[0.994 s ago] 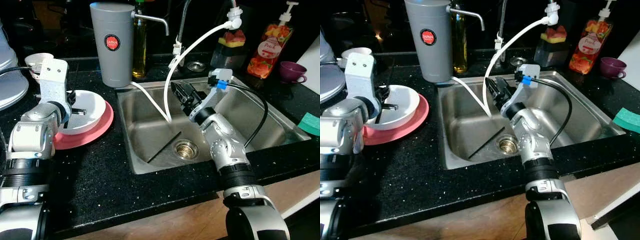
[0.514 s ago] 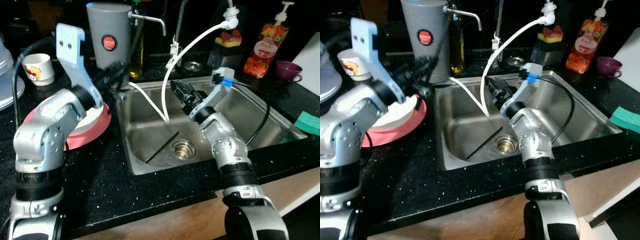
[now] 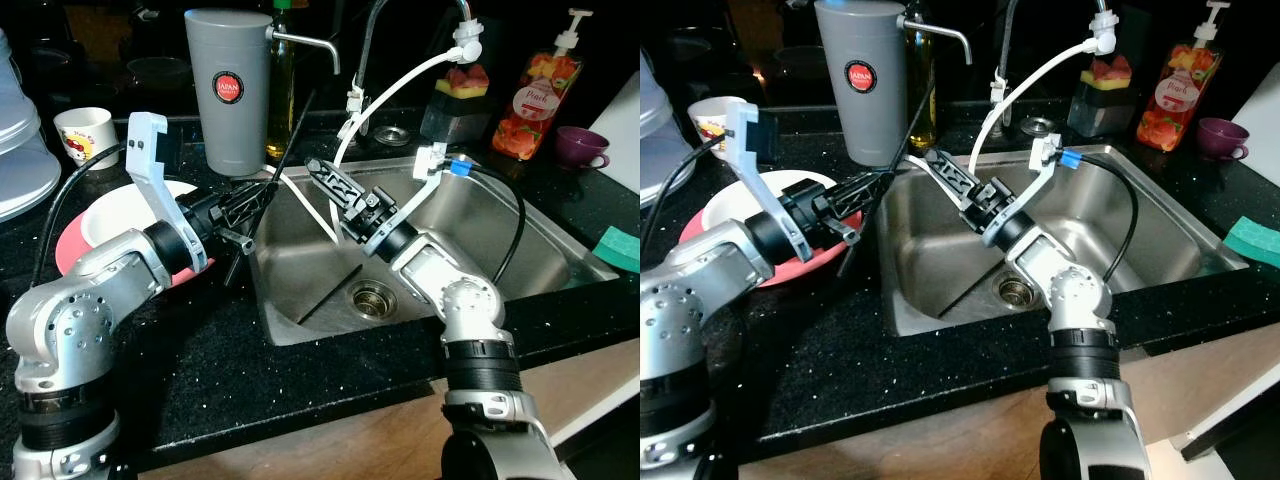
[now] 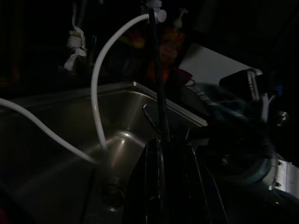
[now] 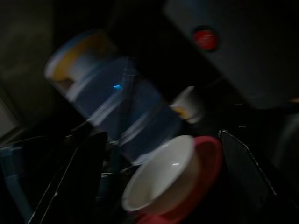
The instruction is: Kitchen organization
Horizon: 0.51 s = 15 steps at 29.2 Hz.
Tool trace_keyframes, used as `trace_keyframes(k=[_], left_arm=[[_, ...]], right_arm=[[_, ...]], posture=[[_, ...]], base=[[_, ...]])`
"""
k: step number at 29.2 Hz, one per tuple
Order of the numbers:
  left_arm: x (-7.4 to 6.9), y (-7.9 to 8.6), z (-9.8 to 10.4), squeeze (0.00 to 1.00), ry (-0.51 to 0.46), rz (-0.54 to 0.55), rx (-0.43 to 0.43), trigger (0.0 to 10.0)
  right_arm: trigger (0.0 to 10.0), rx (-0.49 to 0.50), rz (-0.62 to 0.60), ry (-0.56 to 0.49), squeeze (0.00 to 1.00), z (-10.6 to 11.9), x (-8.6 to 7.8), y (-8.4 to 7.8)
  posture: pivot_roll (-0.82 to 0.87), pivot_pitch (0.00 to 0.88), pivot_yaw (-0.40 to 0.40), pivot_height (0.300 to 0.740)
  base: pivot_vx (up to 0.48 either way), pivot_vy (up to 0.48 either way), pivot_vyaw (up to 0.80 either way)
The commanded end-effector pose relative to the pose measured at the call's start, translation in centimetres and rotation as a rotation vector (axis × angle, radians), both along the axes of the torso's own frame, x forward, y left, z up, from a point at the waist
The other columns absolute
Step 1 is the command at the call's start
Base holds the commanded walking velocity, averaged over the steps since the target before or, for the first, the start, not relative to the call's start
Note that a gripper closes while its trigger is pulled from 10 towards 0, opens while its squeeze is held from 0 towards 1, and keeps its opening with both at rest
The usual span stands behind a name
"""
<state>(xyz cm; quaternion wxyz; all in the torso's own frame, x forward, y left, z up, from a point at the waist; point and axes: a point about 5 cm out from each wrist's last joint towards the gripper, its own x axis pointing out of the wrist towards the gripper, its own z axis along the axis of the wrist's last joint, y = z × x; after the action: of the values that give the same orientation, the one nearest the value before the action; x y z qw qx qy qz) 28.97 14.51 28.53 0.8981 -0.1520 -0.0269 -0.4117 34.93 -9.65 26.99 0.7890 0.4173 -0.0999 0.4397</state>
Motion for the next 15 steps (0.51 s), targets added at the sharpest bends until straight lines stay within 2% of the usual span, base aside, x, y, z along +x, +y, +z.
trace_keyframes(k=[1,2,3,5,11,12,13,15], left_arm=[[-0.4,-0.3,-0.1,0.00,0.013,-0.023,0.001,0.0],[-0.5,-0.4,-0.2,0.00,0.022,-0.027,-0.001,0.0],[-0.5,-0.5,-0.3,0.00,0.036,-0.032,-0.007,0.0],[-0.6,-0.7,-0.5,0.00,0.059,-0.037,-0.008,0.0],[-1.0,-1.4,-0.9,0.00,0.097,-0.079,-0.007,0.0],[-1.0,-1.6,-1.1,0.00,0.102,-0.083,0.001,0.0],[-1.1,-1.7,-1.1,0.00,0.106,-0.081,0.009,0.0],[-1.1,-1.7,-1.1,0.00,0.107,-0.076,0.014,0.0]], right_arm=[[10.0,-0.003,0.047,-0.022,1.00,0.3,-0.6,0.4],[10.0,-0.006,0.060,-0.022,1.00,0.4,-0.8,0.5],[10.0,-0.010,0.064,-0.028,0.00,0.5,-0.9,0.7],[10.0,-0.008,0.073,-0.041,0.00,0.7,-1.2,0.9],[10.0,-0.154,0.061,-0.058,0.00,0.1,-1.4,1.8],[9.0,-0.173,0.054,-0.050,0.00,-0.2,-1.3,1.9],[0.0,-0.183,0.039,-0.030,0.00,-0.4,-1.2,2.0],[0.0,-0.184,0.026,-0.015,0.00,-0.6,-1.0,1.9]], posture=[[0.02,0.088,-0.035,0.740],[0.02,0.086,-0.035,0.740],[0.02,0.085,-0.034,0.740],[0.02,0.084,-0.035,0.740],[0.02,0.076,-0.034,0.740],[0.02,0.076,-0.034,0.740],[0.02,0.076,-0.034,0.740],[0.02,0.068,-0.035,0.740]], base=[[0.000,0.000,0.00],[0.000,0.000,0.00],[0.000,0.000,0.00],[0.000,0.000,0.00],[0.000,0.000,0.00],[0.000,0.000,0.00],[0.000,0.000,0.00],[0.000,0.000,0.00]])
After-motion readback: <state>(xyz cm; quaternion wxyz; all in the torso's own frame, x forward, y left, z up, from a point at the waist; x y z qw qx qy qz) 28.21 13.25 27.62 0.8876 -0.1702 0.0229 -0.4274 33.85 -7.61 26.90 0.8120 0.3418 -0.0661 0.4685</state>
